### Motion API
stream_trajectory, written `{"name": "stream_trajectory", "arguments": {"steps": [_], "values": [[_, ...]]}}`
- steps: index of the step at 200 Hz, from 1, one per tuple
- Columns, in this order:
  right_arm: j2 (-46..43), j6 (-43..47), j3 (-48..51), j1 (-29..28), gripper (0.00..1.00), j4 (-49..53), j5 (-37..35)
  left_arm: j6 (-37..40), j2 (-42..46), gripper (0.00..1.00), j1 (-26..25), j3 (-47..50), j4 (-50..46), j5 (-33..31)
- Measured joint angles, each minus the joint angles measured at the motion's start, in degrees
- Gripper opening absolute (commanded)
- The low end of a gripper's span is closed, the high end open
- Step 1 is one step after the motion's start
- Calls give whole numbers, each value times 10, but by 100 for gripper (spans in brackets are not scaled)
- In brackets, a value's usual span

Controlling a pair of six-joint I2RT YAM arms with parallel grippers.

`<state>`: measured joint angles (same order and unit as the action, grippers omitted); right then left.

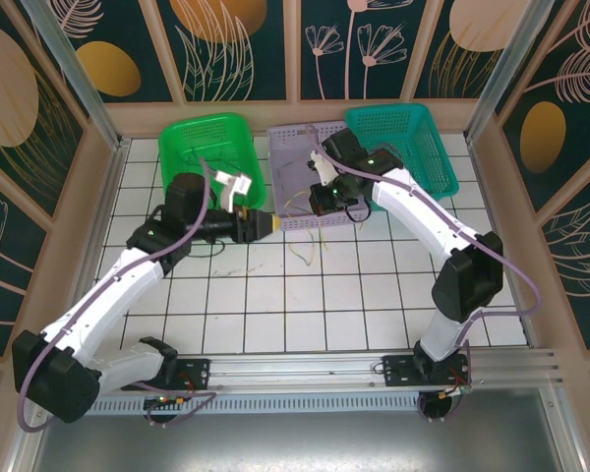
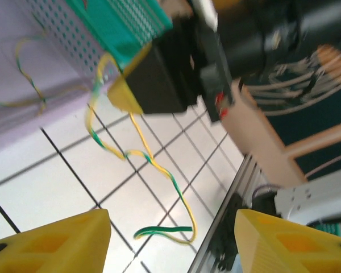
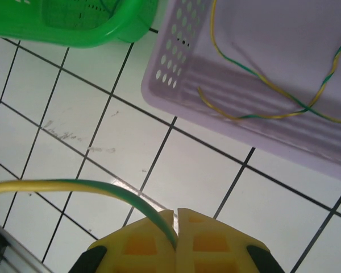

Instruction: Untangle the cables

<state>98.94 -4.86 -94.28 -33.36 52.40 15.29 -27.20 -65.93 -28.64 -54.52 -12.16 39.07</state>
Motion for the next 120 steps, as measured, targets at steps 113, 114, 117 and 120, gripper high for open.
{"name": "stream_trajectory", "arguments": {"steps": [113,114,117,120], "values": [[40,-17,-16,10,0,44,84,41,37,65,-41,138,116,-61],[40,-17,-17,11,0,45,85,42,38,65,-41,139,117,-61],[40,-17,-17,12,0,46,86,43,40,65,-41,141,119,-62],[41,-17,-17,12,0,47,87,43,42,65,-41,144,122,-62]]}}
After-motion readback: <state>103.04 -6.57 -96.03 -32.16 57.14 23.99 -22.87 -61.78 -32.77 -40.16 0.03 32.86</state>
